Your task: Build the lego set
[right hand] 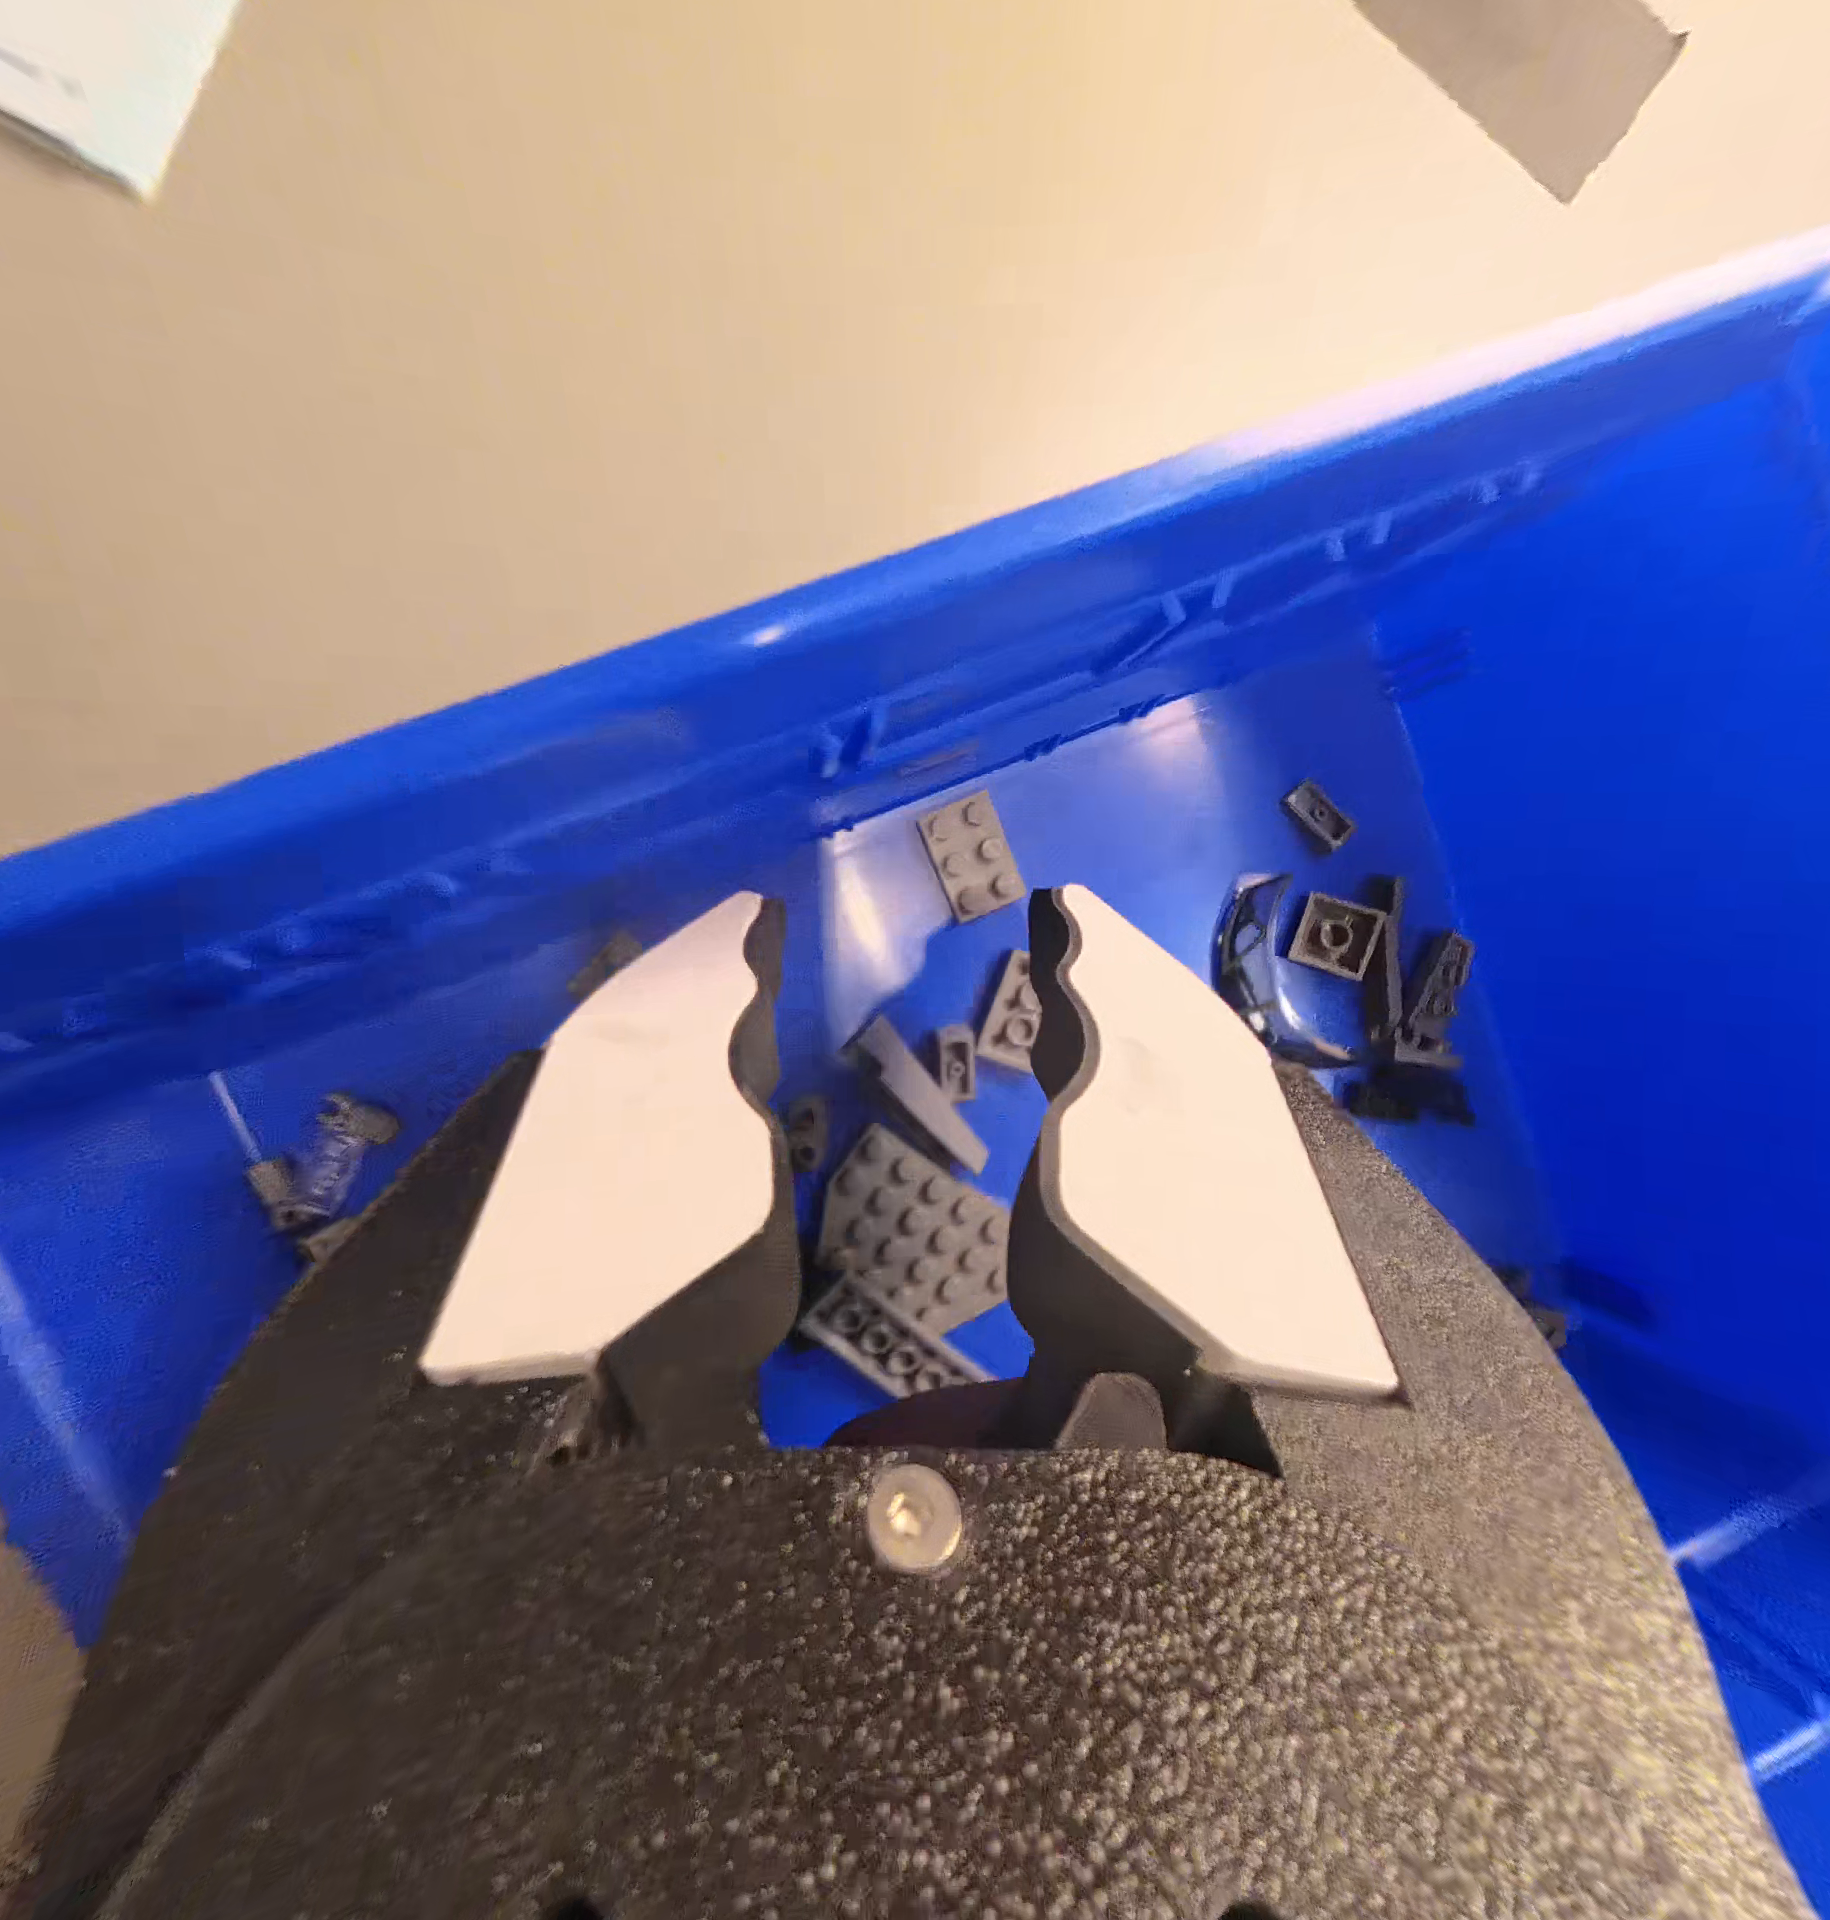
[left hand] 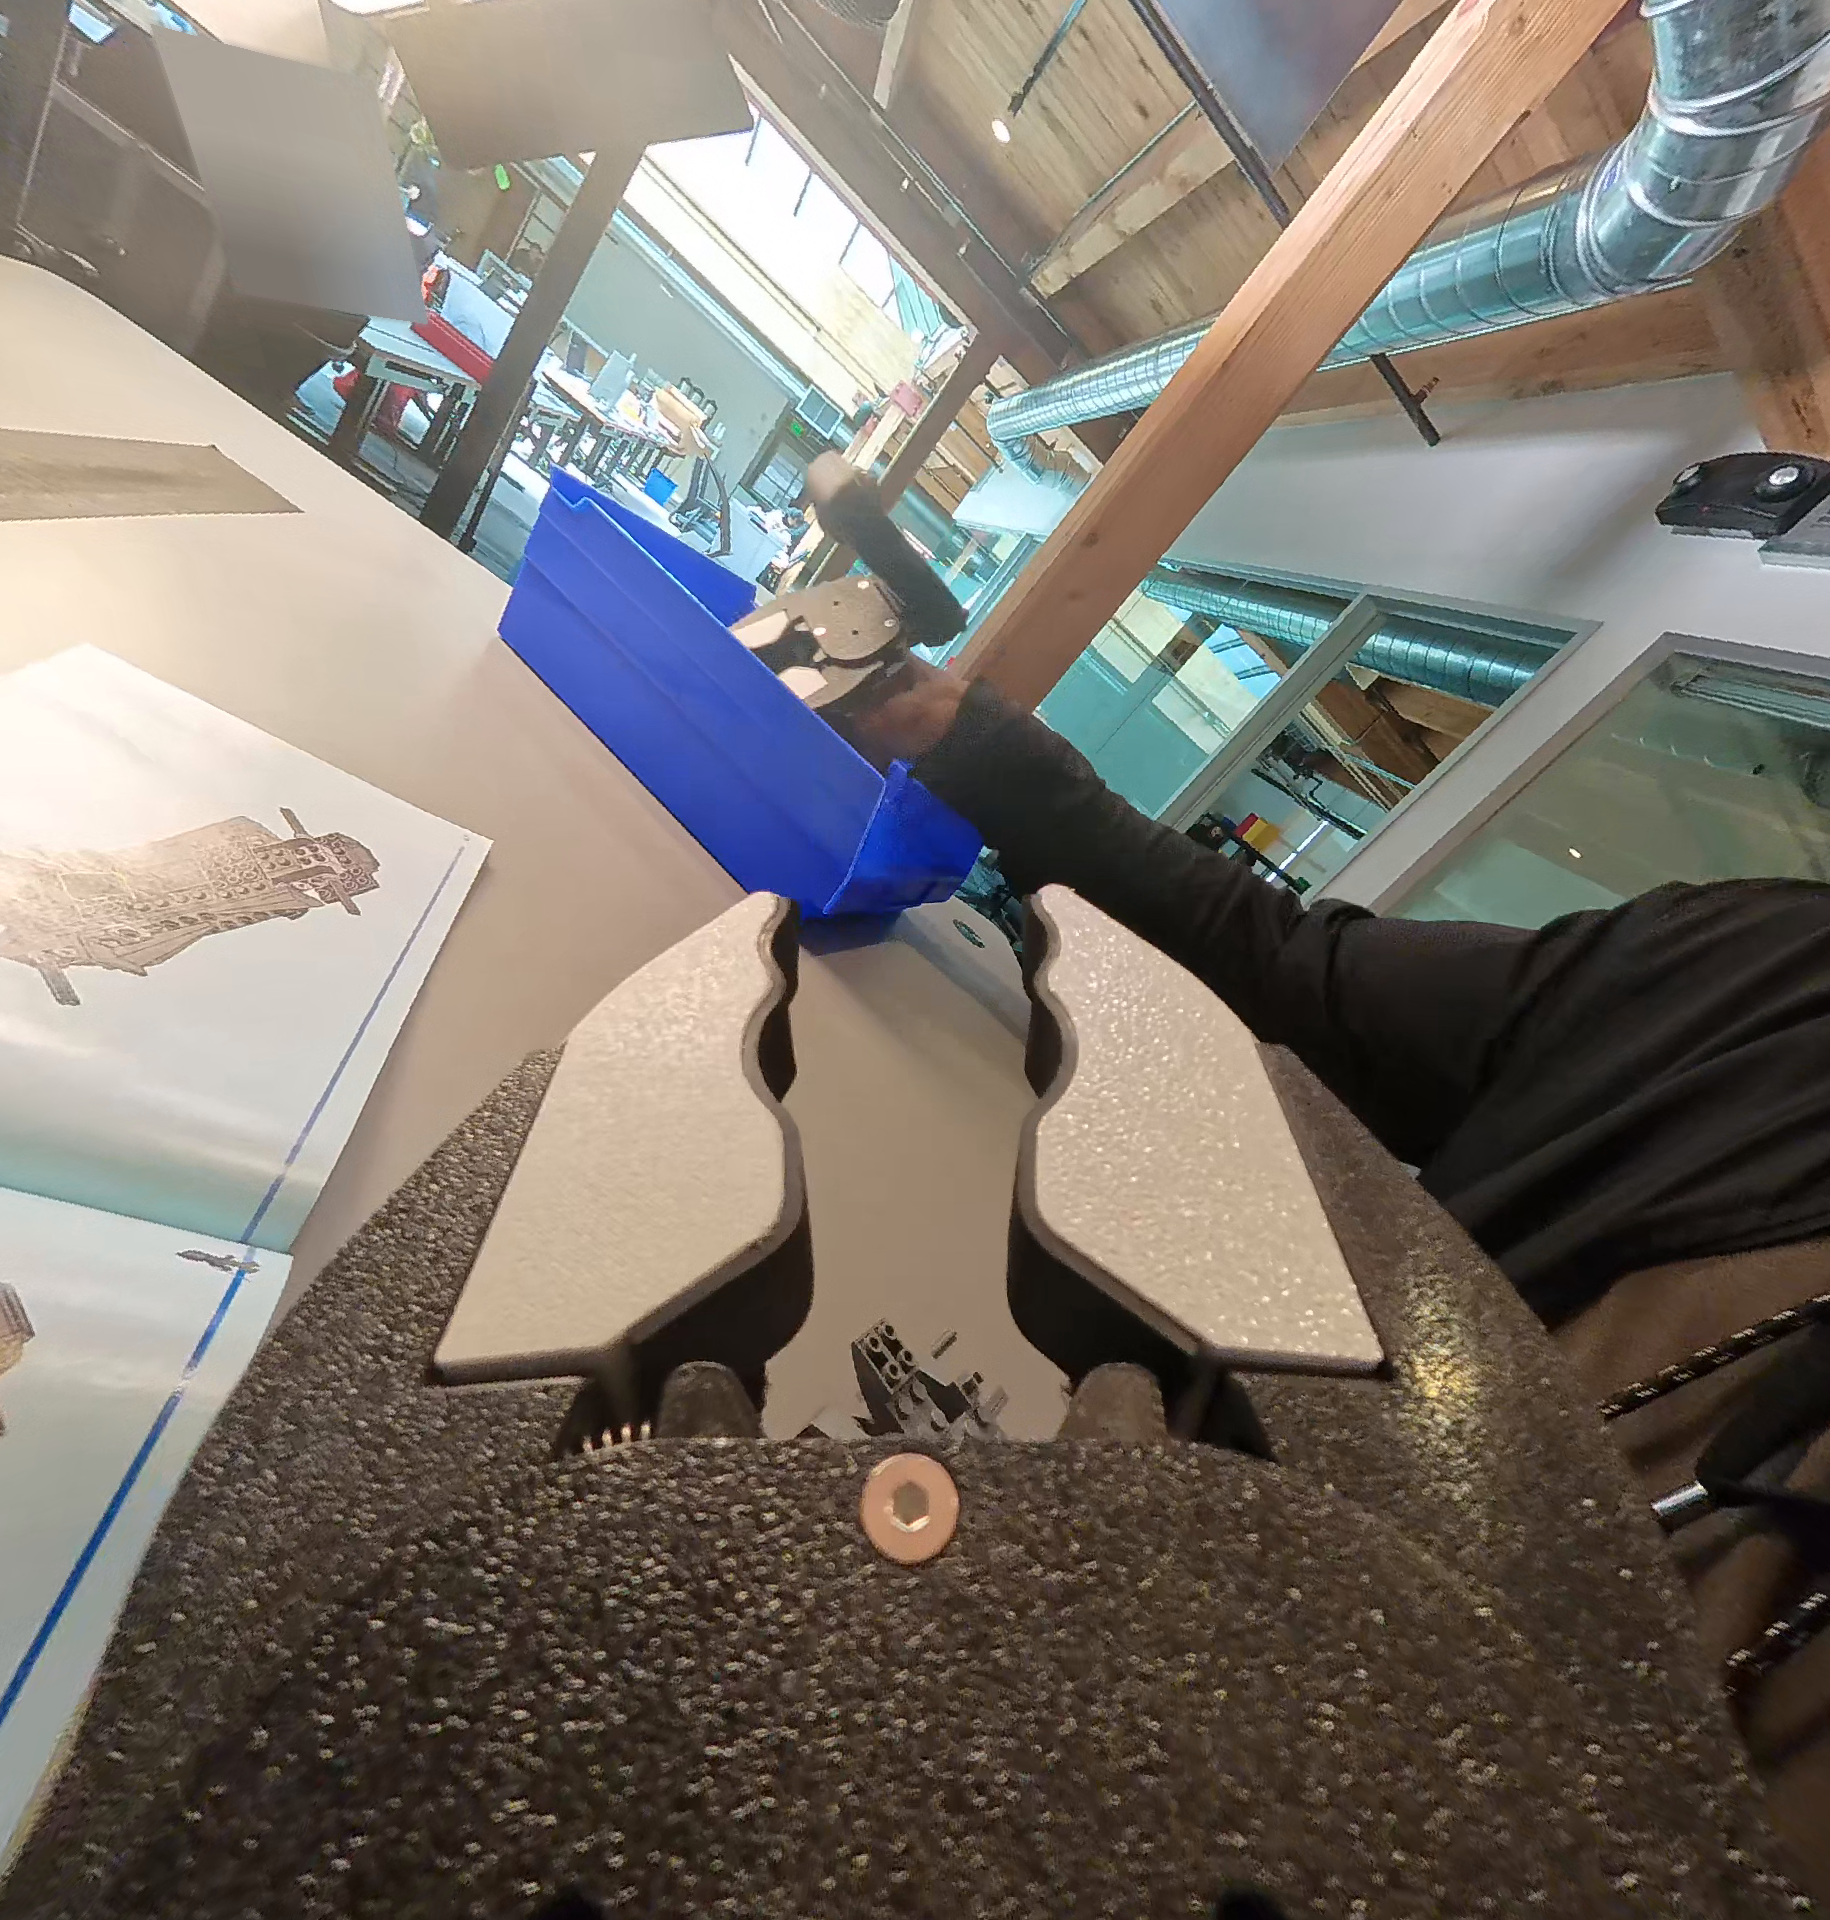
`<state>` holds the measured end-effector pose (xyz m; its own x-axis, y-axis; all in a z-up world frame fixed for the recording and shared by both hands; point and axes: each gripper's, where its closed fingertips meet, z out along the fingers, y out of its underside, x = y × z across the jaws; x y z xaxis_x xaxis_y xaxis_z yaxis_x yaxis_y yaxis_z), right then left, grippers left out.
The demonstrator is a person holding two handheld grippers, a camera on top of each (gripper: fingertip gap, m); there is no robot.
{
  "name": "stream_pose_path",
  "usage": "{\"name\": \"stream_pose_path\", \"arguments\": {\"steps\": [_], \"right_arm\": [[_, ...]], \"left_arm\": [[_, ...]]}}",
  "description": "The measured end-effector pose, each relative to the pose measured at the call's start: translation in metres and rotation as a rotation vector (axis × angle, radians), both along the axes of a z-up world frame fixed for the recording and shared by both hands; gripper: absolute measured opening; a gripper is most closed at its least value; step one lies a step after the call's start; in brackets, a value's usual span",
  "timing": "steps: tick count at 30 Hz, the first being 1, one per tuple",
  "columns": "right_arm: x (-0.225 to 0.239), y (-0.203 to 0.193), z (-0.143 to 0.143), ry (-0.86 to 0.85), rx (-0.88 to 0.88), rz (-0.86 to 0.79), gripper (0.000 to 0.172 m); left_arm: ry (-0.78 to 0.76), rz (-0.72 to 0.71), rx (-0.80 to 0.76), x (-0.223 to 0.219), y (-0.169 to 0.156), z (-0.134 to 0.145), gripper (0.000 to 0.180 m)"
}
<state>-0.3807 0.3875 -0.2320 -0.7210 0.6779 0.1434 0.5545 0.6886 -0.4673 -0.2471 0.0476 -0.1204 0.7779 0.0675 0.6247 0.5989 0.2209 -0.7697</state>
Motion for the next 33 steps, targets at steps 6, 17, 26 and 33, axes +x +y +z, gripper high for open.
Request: {"name": "stream_pose_path", "arguments": {"steps": [6, 17, 26, 33], "right_arm": [[-0.019, 0.000, -0.015, -0.084, -0.038, 0.075, 0.043], [-0.013, 0.011, -0.025, -0.166, -0.040, -0.133, 0.017], [0.071, -0.022, 0.105, 0.231, -0.135, -0.175, 0.016], [0.189, -0.175, 0.092, 0.091, -0.305, 0.320, 0.016]], "left_arm": [[0.011, -0.004, 0.007, 0.002, -0.003, 0.004, 0.041], [-0.008, -0.062, 0.052, 0.007, 0.007, 0.006, 0.038], [0.018, -0.021, 0.022, 0.005, -0.005, 0.008, 0.037], [0.024, 0.016, -0.009, 0.001, -0.012, 0.006, 0.037]]}}
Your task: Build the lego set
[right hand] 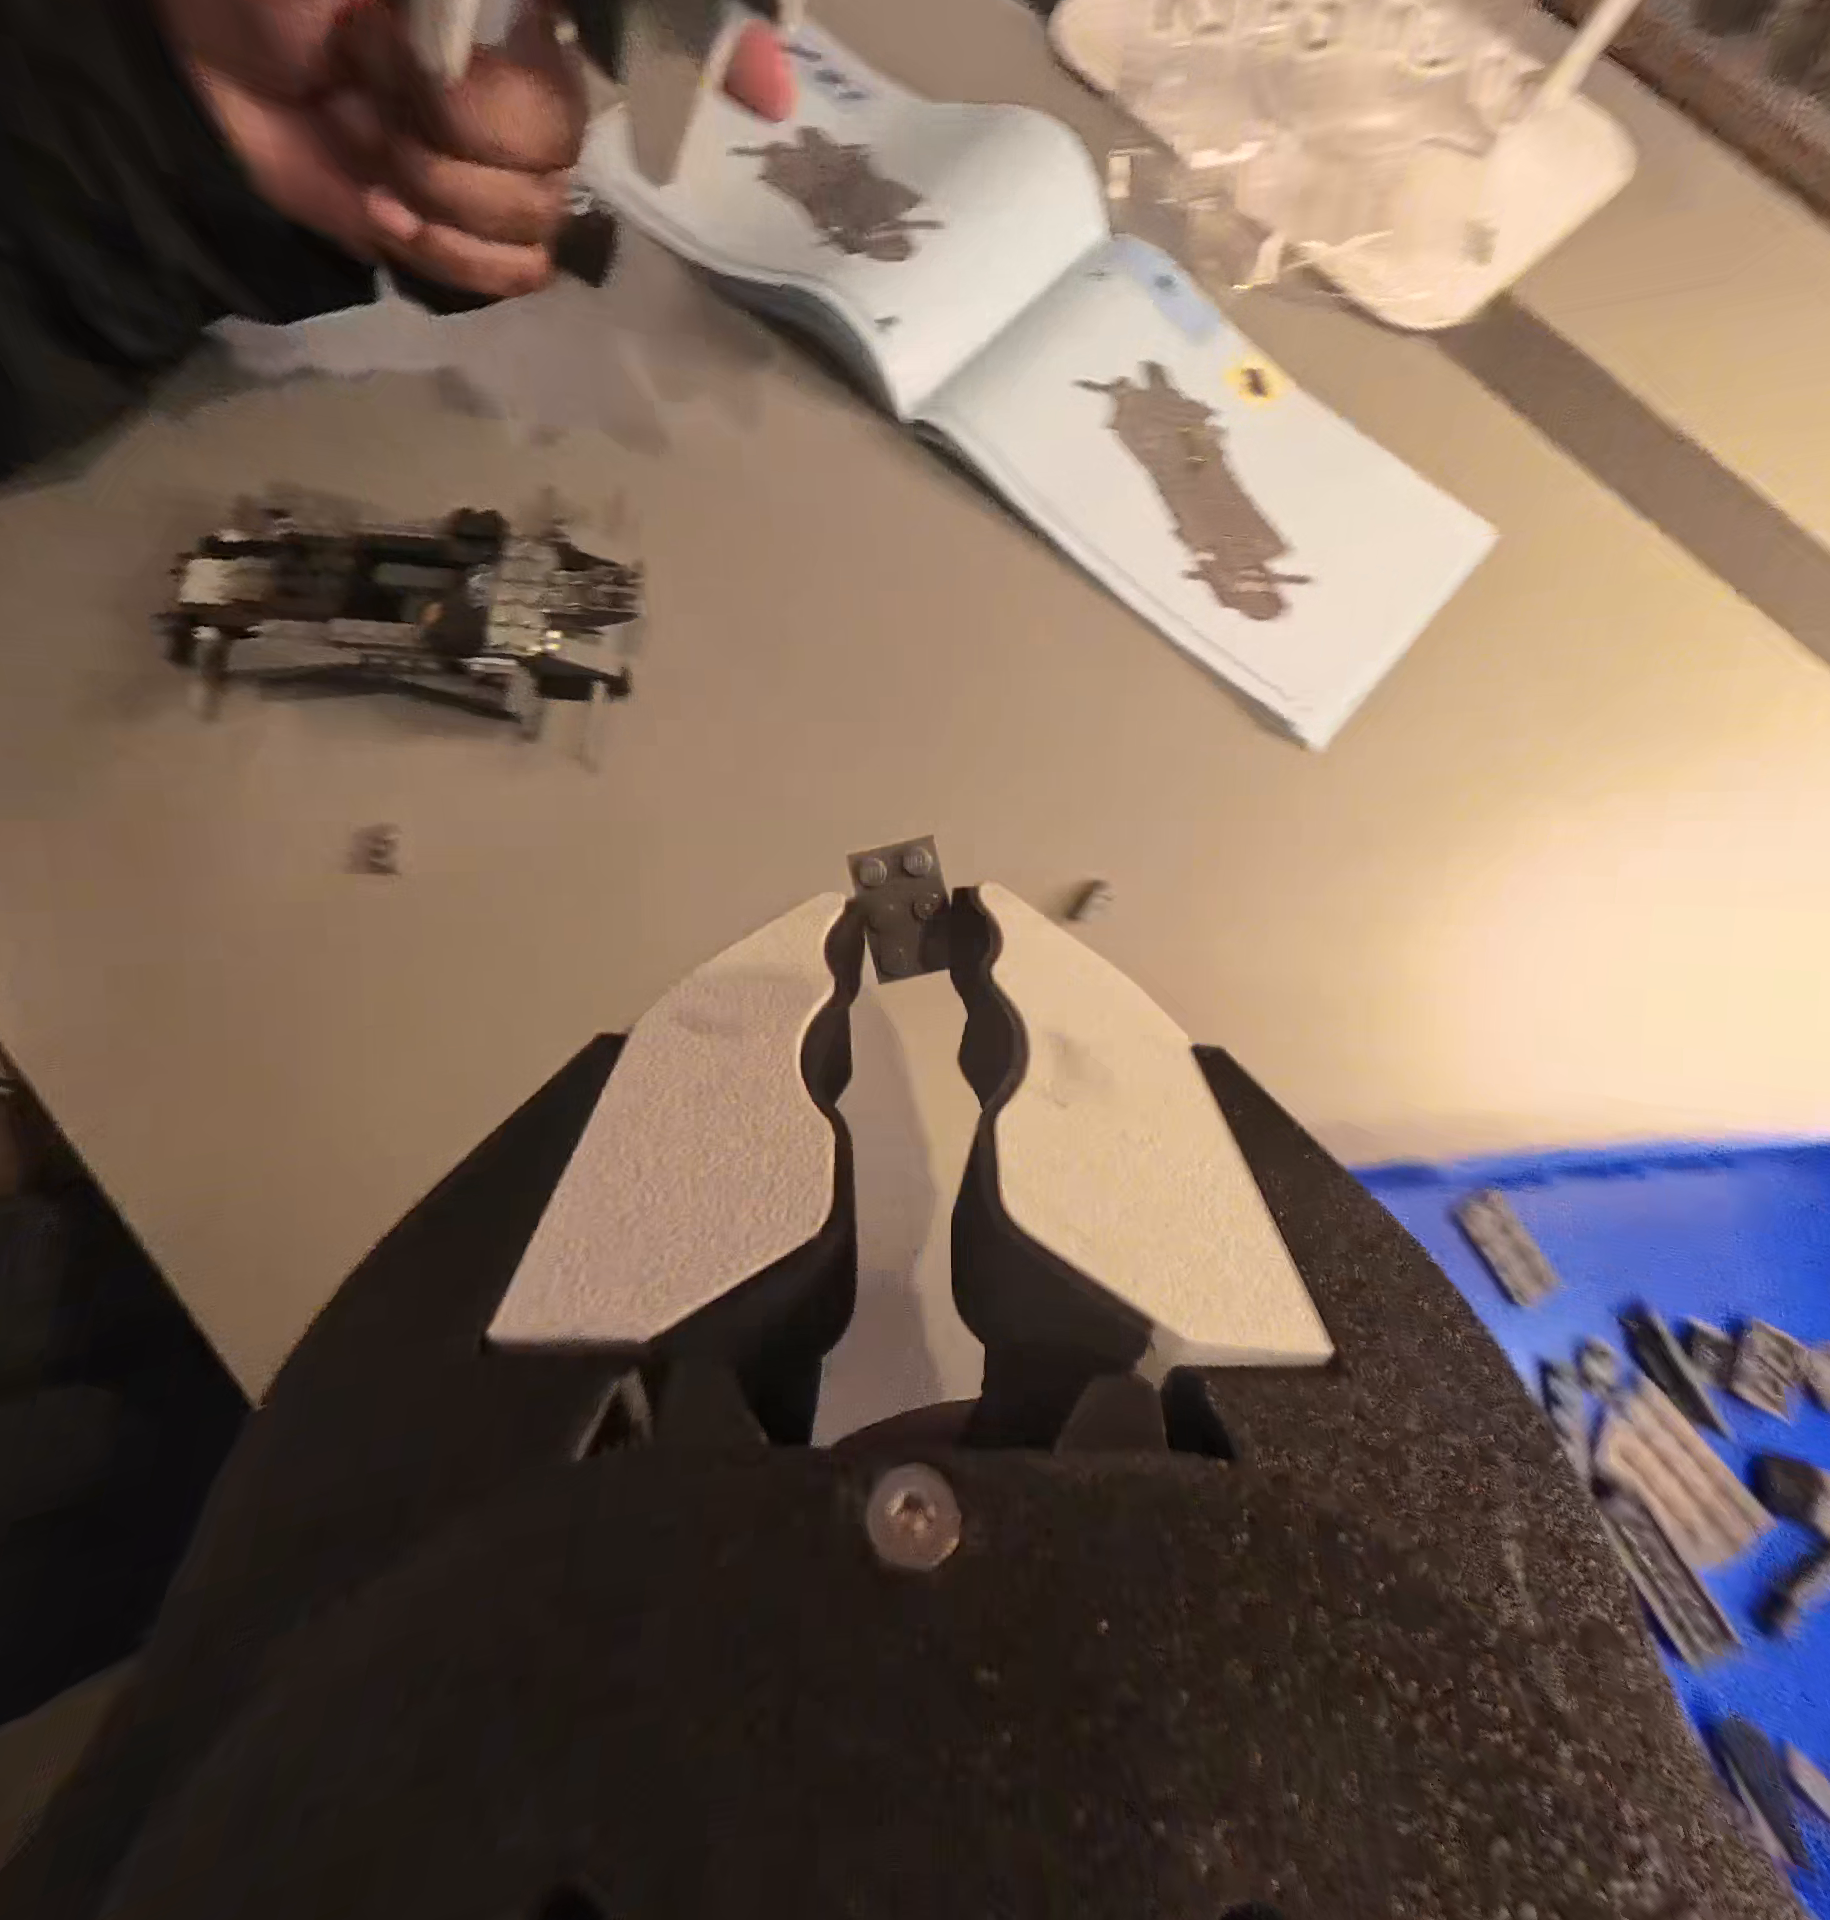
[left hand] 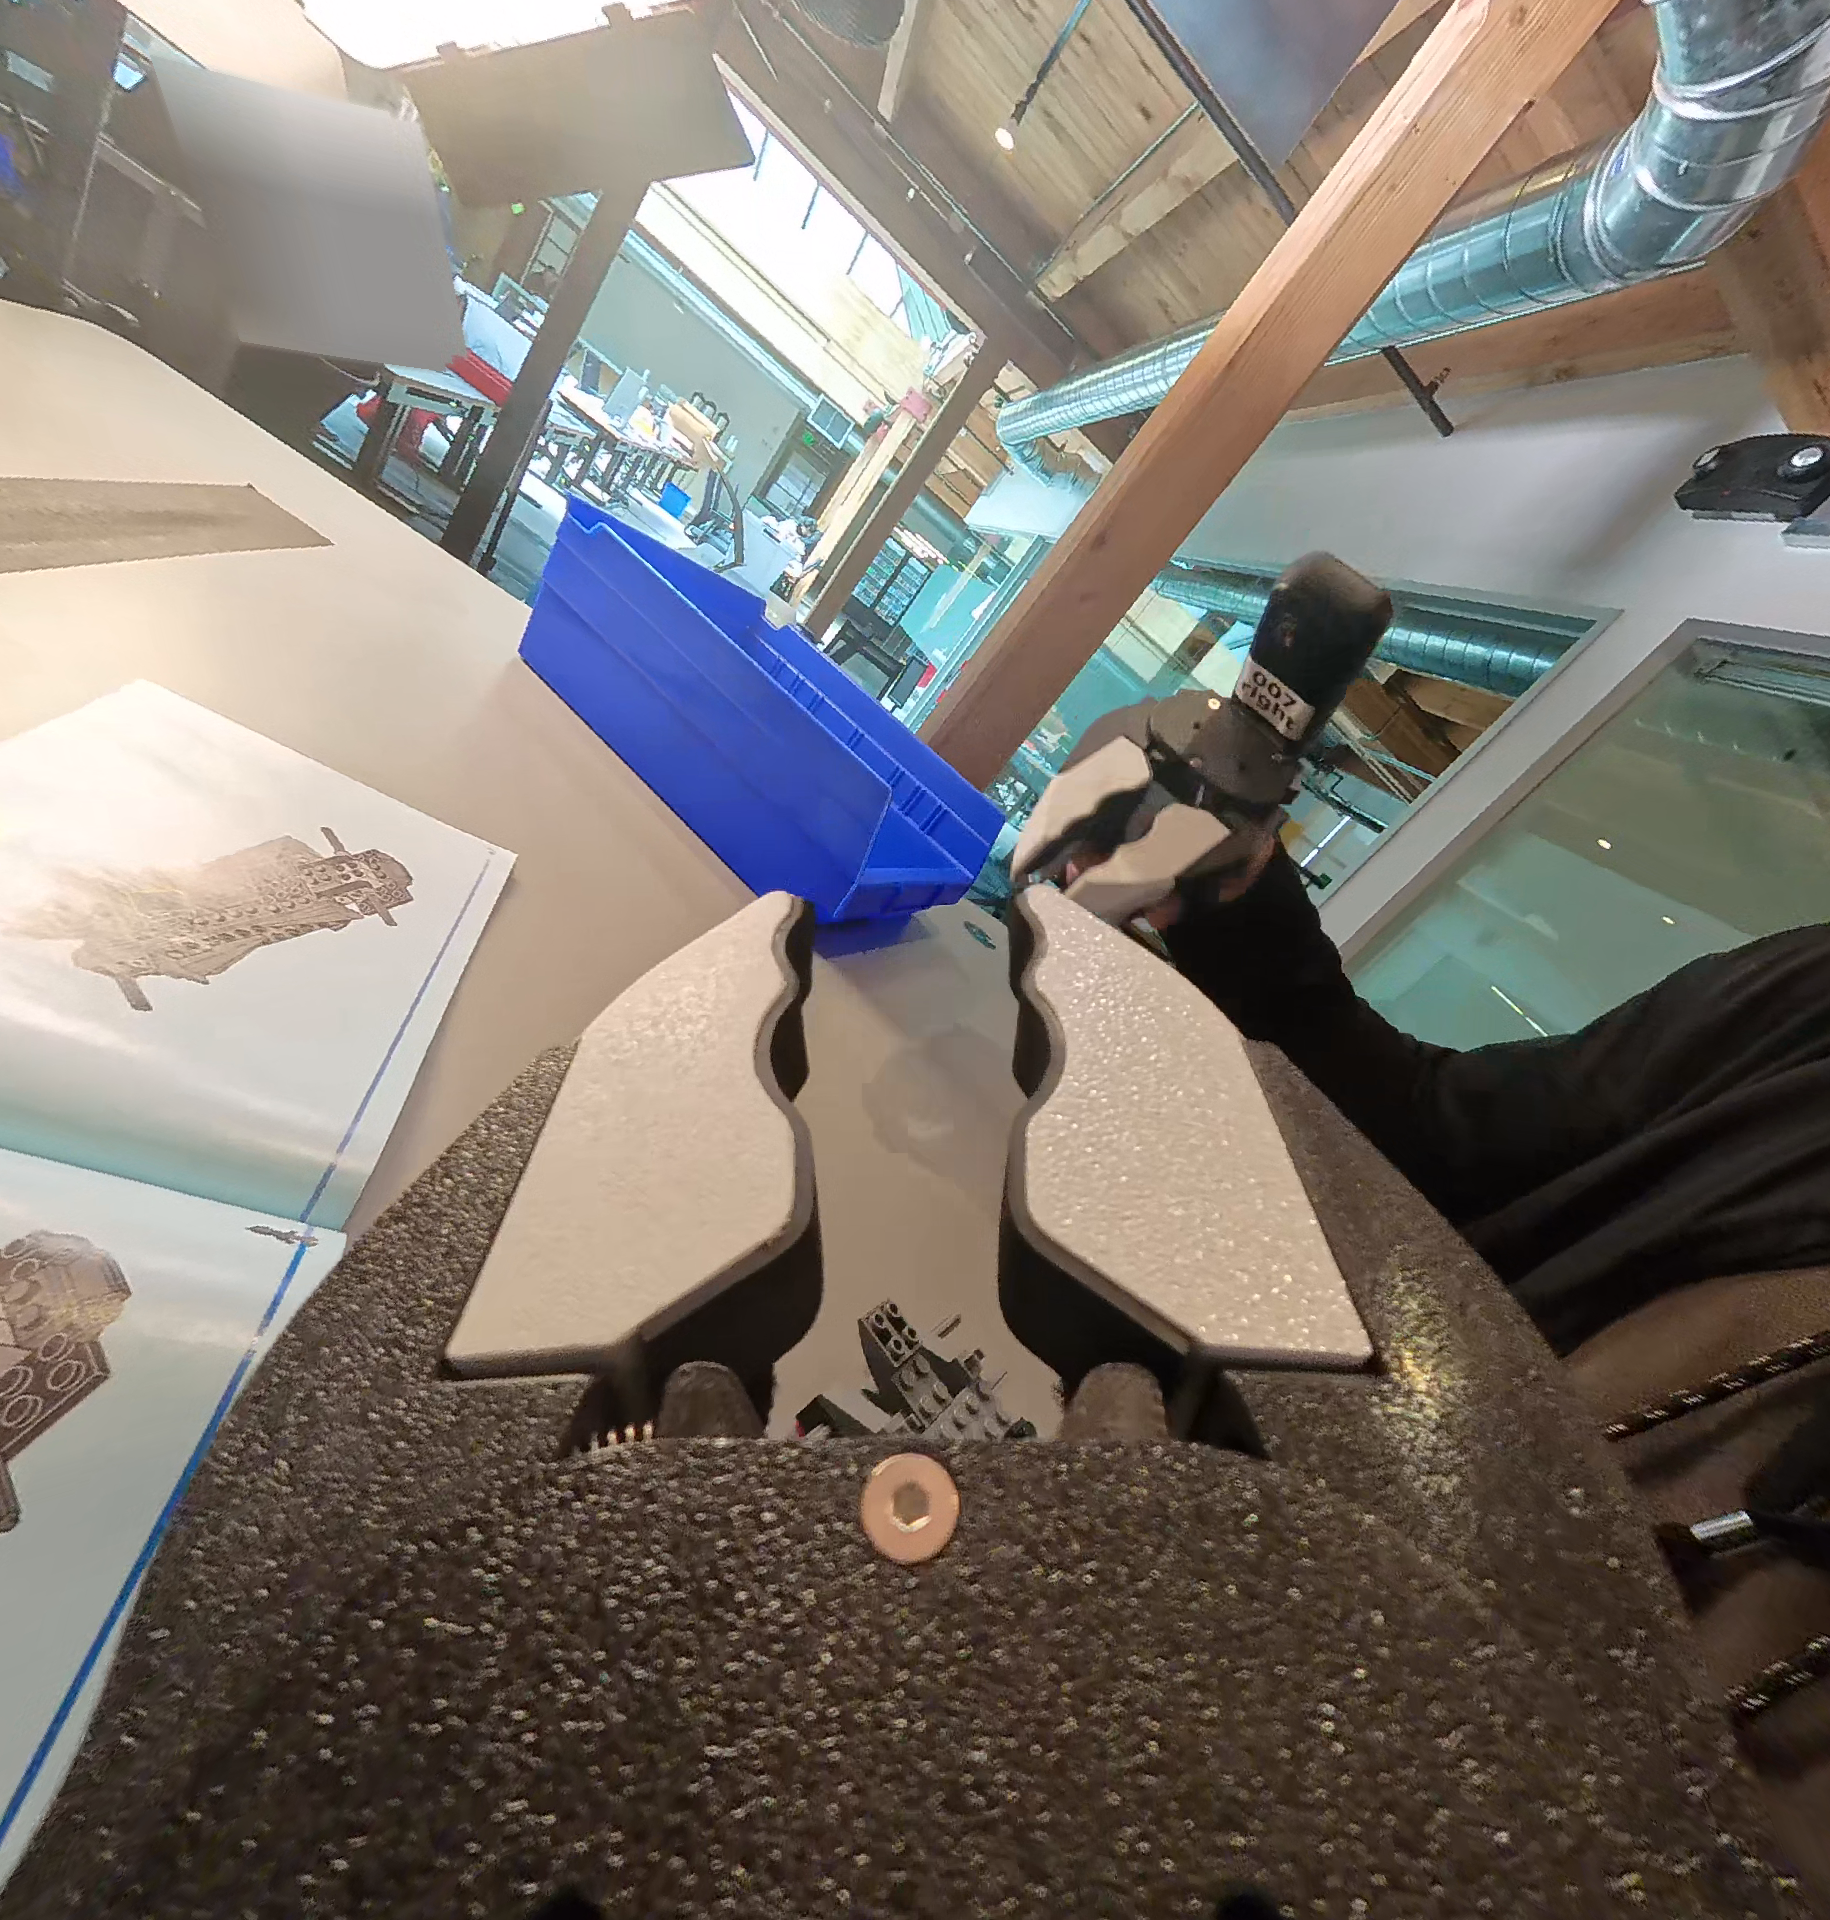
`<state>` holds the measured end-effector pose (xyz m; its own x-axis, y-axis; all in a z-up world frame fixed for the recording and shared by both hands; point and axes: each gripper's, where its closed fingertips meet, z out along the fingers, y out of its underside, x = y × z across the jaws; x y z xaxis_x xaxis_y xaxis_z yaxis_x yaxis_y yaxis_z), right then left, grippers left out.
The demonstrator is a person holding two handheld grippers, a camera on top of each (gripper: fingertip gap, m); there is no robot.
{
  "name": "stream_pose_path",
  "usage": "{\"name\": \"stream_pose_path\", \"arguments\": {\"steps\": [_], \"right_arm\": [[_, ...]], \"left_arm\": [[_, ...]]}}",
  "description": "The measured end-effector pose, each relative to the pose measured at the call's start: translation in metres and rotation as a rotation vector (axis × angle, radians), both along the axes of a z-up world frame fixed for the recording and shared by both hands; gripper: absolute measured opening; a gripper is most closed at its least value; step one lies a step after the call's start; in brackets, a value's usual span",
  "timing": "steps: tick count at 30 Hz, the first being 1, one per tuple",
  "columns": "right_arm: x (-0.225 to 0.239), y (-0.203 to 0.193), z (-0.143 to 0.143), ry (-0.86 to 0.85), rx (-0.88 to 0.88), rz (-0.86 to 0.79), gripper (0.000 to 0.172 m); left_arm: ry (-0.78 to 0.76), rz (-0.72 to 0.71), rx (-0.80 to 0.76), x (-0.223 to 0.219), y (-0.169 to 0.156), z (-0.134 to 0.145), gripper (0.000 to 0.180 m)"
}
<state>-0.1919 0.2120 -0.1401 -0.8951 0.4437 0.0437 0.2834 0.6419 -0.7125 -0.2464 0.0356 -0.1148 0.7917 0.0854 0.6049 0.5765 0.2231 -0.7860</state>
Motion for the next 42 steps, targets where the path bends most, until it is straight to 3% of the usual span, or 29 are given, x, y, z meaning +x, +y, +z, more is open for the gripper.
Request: {"name": "stream_pose_path", "arguments": {"steps": [6, 15, 19, 24, 28, 30, 32, 37, 42], "right_arm": [[0.013, -0.066, -0.067, -0.108, 0.099, 0.216, 0.016], [-0.003, -0.103, -0.118, -0.179, 0.217, 0.372, 0.017], [-0.003, -0.100, -0.112, -0.163, 0.174, 0.328, 0.031], [-0.002, -0.095, -0.102, -0.135, 0.044, 0.258, 0.035], [-0.009, -0.101, -0.118, -0.161, 0.092, 0.289, 0.030], [-0.008, -0.106, -0.118, -0.180, 0.107, 0.338, 0.016], [-0.009, -0.109, -0.117, -0.175, 0.140, 0.378, 0.015], [-0.016, -0.132, -0.086, -0.104, -0.005, 0.417, 0.014], [-0.019, -0.152, -0.061, -0.094, -0.133, 0.428, 0.014]], "left_arm": [[0.018, 0.009, -0.057, 0.003, 0.002, -0.005, 0.037], [0.016, 0.007, -0.086, 0.002, 0.002, -0.010, 0.037], [0.026, 0.010, -0.094, 0.002, 0.000, -0.008, 0.037], [0.023, 0.006, -0.092, 0.001, -0.003, -0.007, 0.039], [0.031, -0.017, -0.111, 0.003, 0.000, -0.012, 0.040], [0.036, -0.025, -0.139, 0.004, 0.002, -0.017, 0.041], [0.046, -0.024, -0.164, 0.005, 0.003, -0.021, 0.041], [0.058, -0.002, -0.258, 0.020, 0.001, -0.035, 0.041], [0.304, 0.100, -0.495, 0.039, -0.005, -0.055, 0.039]]}}
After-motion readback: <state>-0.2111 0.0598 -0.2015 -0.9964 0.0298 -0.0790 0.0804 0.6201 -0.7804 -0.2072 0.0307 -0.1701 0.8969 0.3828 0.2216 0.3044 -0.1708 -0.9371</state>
